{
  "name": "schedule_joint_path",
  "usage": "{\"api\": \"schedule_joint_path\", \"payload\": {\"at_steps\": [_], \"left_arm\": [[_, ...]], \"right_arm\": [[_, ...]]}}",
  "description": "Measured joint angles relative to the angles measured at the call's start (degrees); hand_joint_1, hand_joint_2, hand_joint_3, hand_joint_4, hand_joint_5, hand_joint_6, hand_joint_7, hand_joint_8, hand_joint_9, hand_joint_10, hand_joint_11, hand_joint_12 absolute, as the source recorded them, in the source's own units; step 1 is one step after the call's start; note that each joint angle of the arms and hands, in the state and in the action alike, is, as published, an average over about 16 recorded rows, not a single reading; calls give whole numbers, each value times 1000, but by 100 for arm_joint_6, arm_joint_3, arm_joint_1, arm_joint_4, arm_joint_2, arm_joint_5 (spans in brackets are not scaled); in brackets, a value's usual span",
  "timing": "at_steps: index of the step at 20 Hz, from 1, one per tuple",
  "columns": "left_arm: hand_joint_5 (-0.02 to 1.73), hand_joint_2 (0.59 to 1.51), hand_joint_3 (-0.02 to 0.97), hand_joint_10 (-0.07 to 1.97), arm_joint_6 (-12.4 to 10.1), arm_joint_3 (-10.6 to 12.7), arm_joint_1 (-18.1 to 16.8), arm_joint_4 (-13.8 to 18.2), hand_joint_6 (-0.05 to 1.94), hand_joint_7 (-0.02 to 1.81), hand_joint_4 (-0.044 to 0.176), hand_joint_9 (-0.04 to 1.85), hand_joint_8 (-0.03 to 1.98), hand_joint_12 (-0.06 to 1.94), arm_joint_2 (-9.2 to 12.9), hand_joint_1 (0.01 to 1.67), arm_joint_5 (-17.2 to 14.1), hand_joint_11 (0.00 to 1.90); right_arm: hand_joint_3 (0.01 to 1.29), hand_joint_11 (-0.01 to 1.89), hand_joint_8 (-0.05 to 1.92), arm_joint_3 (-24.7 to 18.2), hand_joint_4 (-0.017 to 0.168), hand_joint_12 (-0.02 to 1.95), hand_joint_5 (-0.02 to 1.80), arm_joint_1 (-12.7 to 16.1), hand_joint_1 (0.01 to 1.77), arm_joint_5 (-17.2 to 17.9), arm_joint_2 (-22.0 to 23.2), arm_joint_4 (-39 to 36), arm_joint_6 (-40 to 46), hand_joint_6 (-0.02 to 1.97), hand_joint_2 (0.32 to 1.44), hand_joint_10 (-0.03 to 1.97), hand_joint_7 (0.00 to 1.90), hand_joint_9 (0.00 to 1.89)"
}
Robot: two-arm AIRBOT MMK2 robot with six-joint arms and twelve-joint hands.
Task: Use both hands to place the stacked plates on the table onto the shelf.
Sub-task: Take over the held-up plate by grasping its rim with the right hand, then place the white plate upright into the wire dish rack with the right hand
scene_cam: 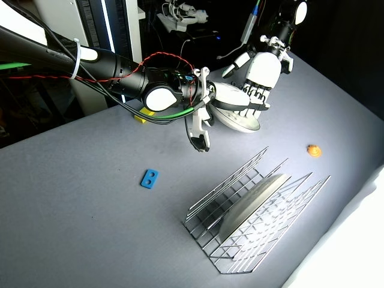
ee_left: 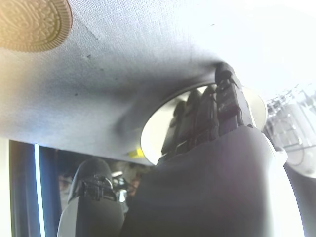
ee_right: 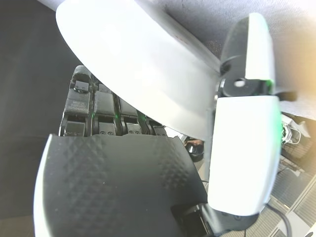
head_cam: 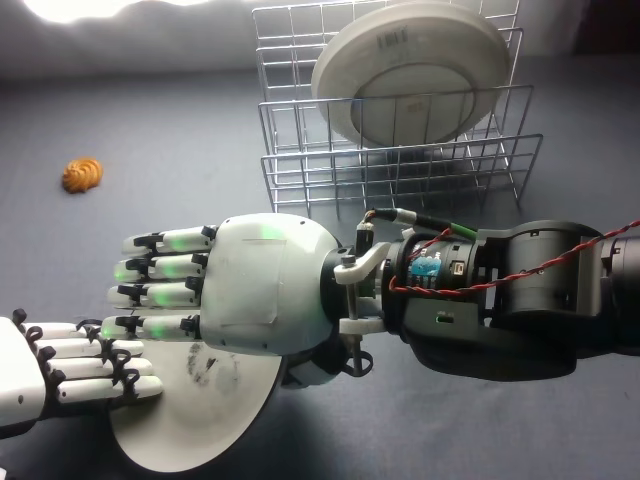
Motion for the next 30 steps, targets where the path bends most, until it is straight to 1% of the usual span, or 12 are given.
{"api": "schedule_joint_path", "payload": {"at_steps": [3,6,9,13,15,17,21,26,30], "left_arm": [[19,1117,15,-49,2,3,5,-17,-29,8,-8,-22,-16,29,-4,17,-4,34],[18,1113,15,-49,4,6,15,-38,-29,8,-7,-23,-16,24,-8,18,-9,33],[15,1112,15,-49,3,8,27,-65,-29,8,-7,-22,-16,18,-11,17,-15,33],[12,1110,14,-49,0,10,43,-107,-29,11,-6,-22,-16,13,-14,18,-23,32],[11,1110,14,-49,-2,10,50,-130,-30,13,-6,-23,-16,11,-16,18,-27,30],[9,1109,14,-49,-3,11,54,-162,-30,15,-6,-22,-17,11,-17,18,-31,29],[11,1105,14,-49,-5,31,25,-270,-30,22,-7,-21,-17,10,-27,17,-31,26],[26,1104,14,-47,-2,115,-80,-490,-15,44,-4,-7,-12,13,-45,17,-31,22],[41,1103,14,-32,4,238,-209,-800,-2,61,-3,10,-6,13,-37,17,-11,20]], "right_arm": [[14,25,15,3,4,404,202,1,1068,-9,-23,0,-39,35,925,14,181,151],[14,82,14,7,3,616,341,1,1090,-8,-27,0,-68,30,950,25,331,296],[14,204,16,10,1,792,490,1,1110,13,-25,-7,-102,44,973,34,506,484],[14,419,113,14,0,992,694,1,1126,69,-21,-23,-145,88,982,46,737,776],[14,536,170,14,0,1008,772,1,1129,105,-18,-31,-165,112,976,48,833,912],[14,653,227,13,1,983,830,0,1130,142,-14,-40,-184,135,966,45,907,1028],[14,851,346,8,4,899,896,-2,1129,216,3,-53,-210,184,943,36,994,1195],[13,949,513,-6,12,895,935,-4,1130,269,29,-46,-223,220,917,23,1035,1299],[13,962,570,-55,16,910,945,-5,1133,290,82,-28,-229,236,912,15,1072,1333]]}}
